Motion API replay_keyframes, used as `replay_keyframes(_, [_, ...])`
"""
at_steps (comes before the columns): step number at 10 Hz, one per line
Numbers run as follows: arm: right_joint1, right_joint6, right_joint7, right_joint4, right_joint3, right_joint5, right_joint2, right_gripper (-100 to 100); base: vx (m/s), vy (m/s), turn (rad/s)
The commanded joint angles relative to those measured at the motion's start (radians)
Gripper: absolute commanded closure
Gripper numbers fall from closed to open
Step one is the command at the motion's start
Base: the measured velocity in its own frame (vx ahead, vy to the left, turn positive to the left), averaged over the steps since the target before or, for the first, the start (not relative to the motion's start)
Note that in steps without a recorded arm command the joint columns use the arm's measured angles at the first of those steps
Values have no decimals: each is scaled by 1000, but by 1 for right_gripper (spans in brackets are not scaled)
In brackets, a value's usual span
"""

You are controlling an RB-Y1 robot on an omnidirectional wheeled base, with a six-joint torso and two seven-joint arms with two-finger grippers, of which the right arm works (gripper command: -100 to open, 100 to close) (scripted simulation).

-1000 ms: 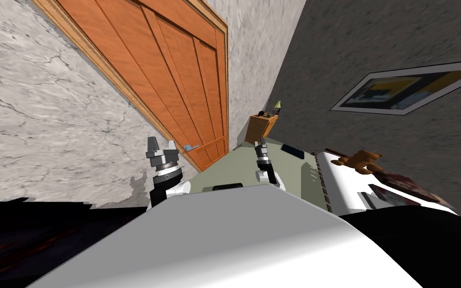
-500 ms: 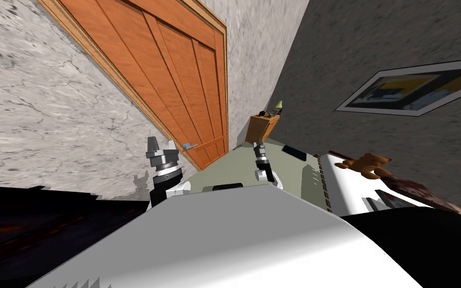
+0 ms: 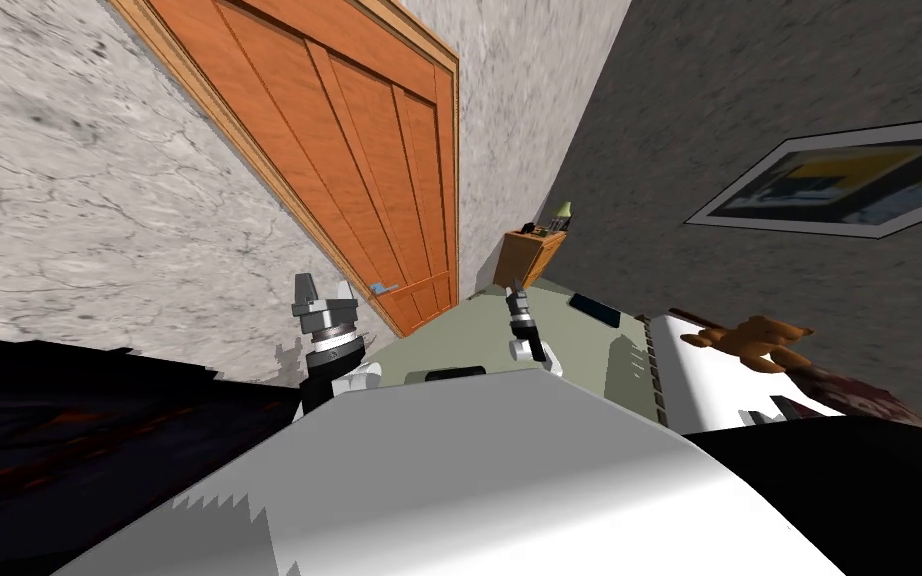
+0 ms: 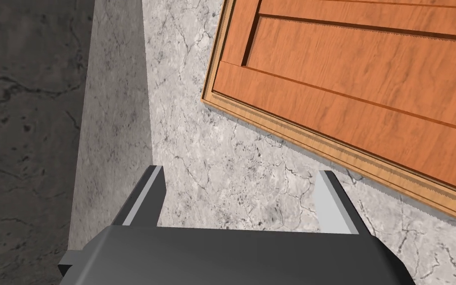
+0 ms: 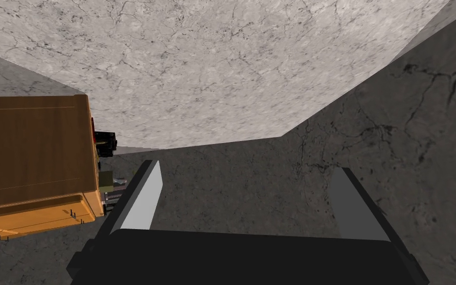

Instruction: Pull the door open

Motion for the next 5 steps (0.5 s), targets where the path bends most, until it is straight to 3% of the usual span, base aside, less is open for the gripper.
replay_keyframes(1, [-13,-5,2,28,-1,-1,-2,-100,-42,-39,93])
replay_keyframes(5, [-43,-23,4,100,-4,-6,-10,-100,-39,-29,104])
